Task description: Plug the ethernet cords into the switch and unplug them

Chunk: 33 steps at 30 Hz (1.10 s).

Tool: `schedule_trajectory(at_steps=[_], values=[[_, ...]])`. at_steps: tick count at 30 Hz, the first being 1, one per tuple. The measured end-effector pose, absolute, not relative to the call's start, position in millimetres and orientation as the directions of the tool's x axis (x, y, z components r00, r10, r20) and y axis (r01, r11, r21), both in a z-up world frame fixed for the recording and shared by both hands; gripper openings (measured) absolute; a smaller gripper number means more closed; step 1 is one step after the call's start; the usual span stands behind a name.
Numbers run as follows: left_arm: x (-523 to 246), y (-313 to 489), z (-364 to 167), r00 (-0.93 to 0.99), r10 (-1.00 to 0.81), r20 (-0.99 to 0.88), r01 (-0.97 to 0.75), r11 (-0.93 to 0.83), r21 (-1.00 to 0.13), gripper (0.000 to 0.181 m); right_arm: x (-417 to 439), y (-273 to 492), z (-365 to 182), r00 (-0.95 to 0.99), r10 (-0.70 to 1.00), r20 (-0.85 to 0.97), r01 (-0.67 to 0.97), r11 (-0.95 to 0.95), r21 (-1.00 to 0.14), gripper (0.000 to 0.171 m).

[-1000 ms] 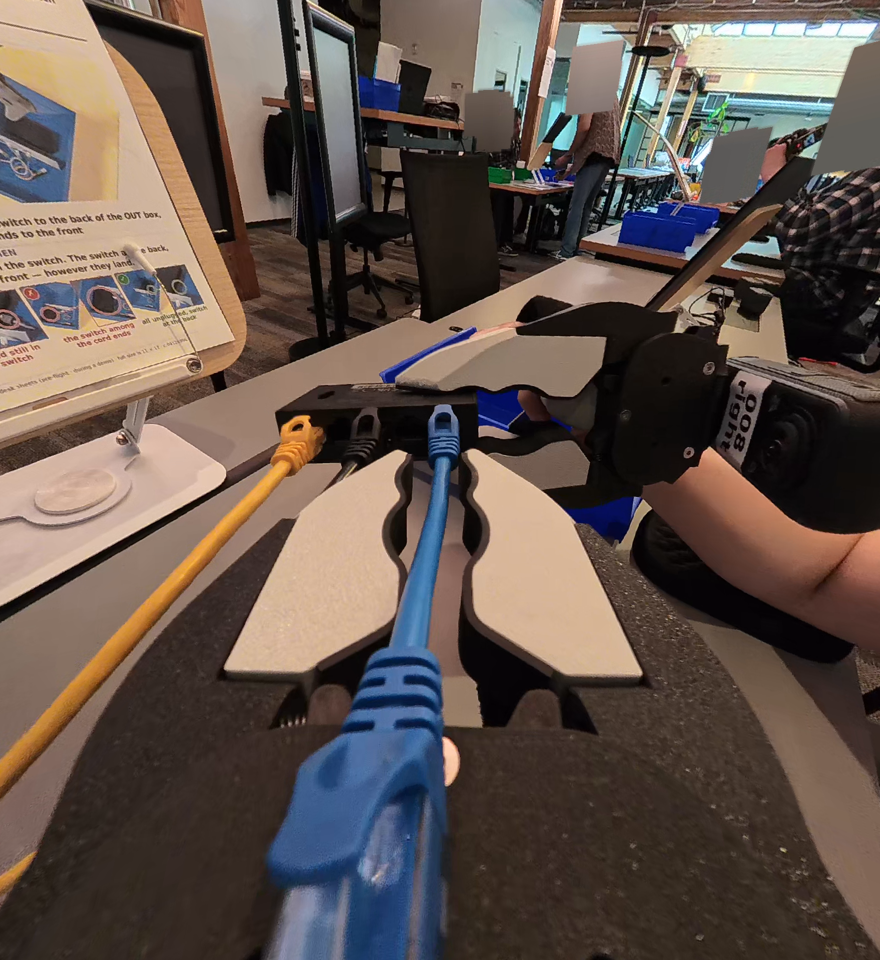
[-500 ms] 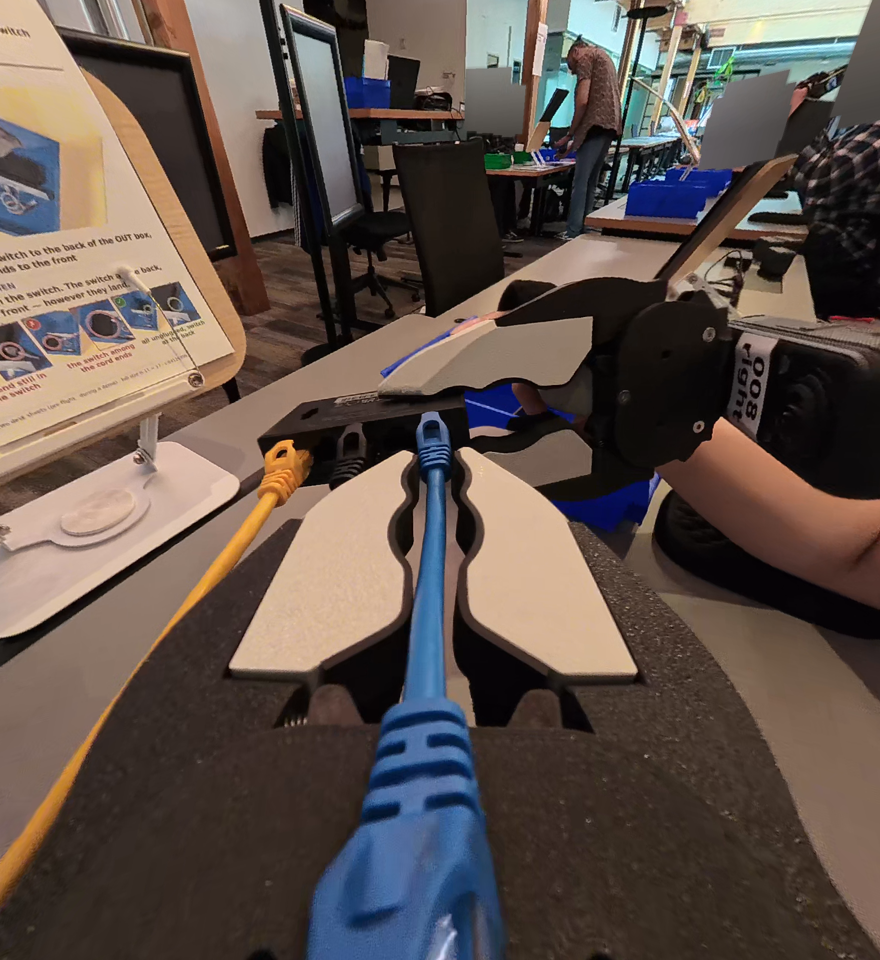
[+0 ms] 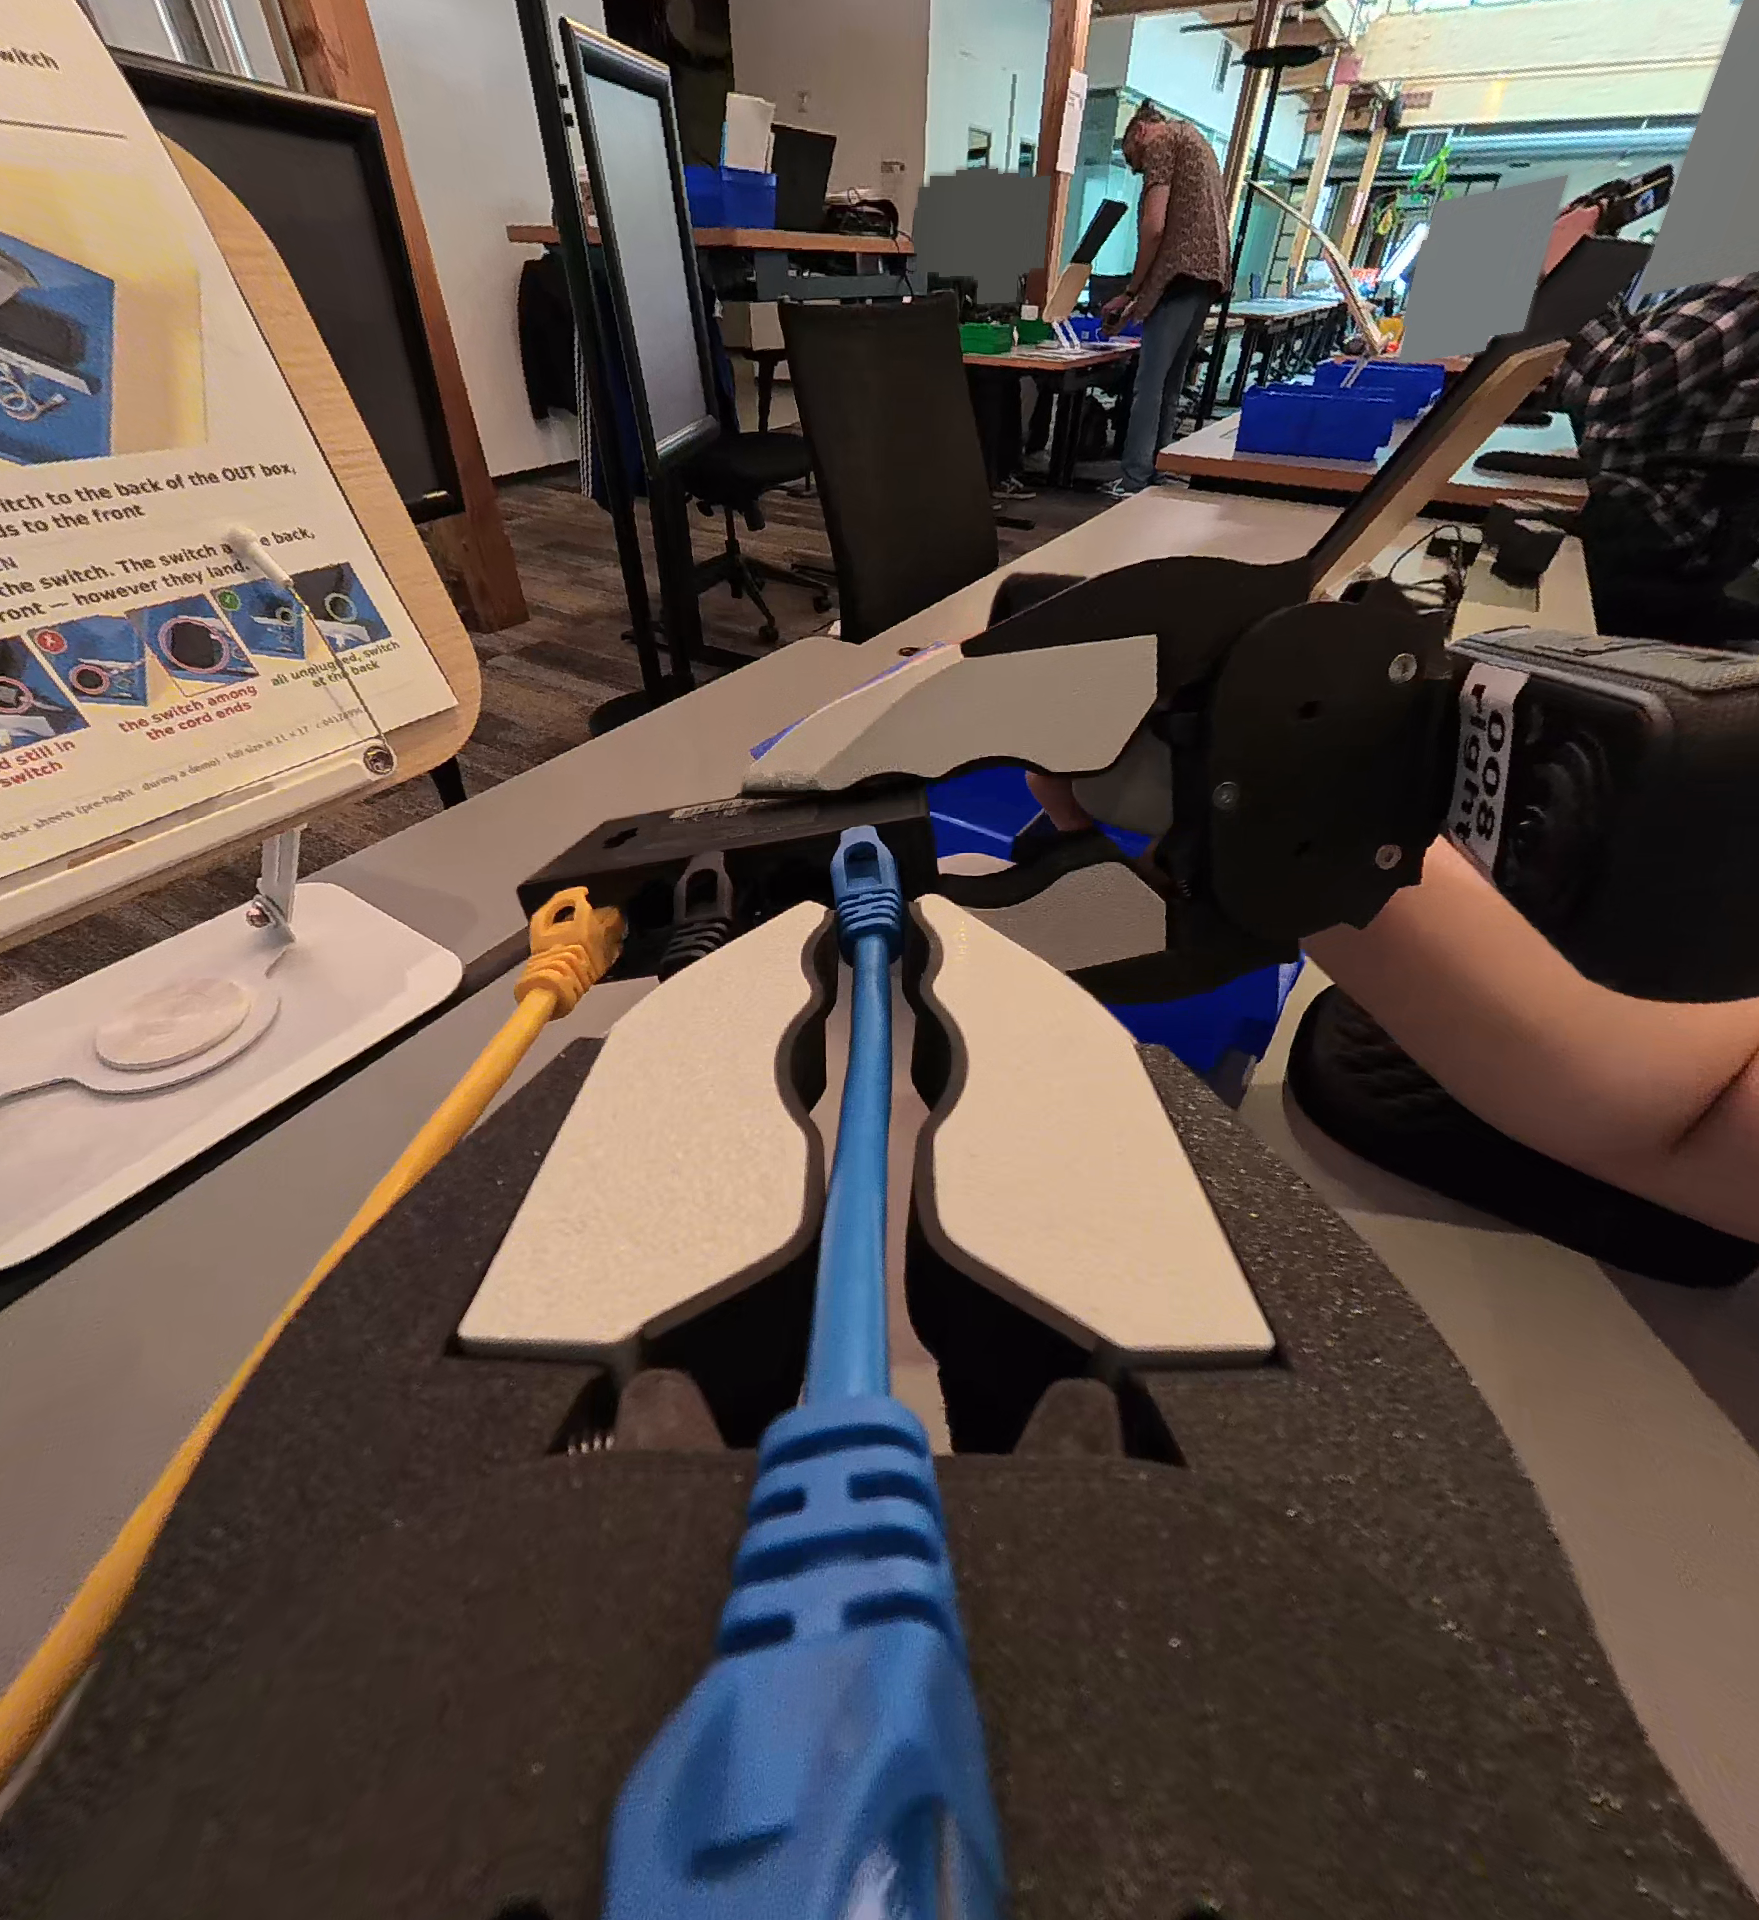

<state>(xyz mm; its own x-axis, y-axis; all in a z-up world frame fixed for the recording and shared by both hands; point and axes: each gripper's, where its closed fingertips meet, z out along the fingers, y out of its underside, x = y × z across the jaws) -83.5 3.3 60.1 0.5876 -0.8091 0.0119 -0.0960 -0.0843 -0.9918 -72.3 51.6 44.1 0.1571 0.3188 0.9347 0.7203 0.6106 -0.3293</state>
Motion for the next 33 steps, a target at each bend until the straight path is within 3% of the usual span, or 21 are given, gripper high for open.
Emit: schedule_trajectory(at_steps=[14,18,23,26,31,33], values=[[-84.1,1.1,61.2,0.586,-0.810,-0.004,-0.099,-0.067,-0.993,0.011,-75.4,46.9,44.1,0.160,0.298,0.941,0.692,0.646,-0.322,0.027],[-86.7,4.5,64.6,0.606,-0.795,-0.025,-0.092,-0.038,-0.995,0.011,-77.5,51.5,48.9,0.205,0.317,0.926,0.698,0.615,-0.366,0.027],[-92.3,10.5,63.3,0.621,-0.784,0.014,-0.072,-0.075,-0.995,0.011,-86.0,44.8,49.5,0.174,0.262,0.949,0.737,0.605,-0.302,0.035],[-92.8,12.2,60.2,0.625,-0.781,0.018,-0.083,-0.090,-0.992,0.011,-83.6,49.2,48.4,0.144,0.204,0.968,0.790,0.566,-0.237,0.030],[-88.7,13.7,55.2,0.621,-0.784,-0.006,-0.120,-0.087,-0.989,0.013,-80.2,50.3,38.8,0.164,0.380,0.911,0.773,0.525,-0.358,0.027],[-88.0,13.0,57.7,0.618,-0.786,0.001,-0.115,-0.092,-0.989,0.030,-79.6,52.4,32.4,0.165,0.438,0.884,0.772,0.501,-0.392,0.027]])
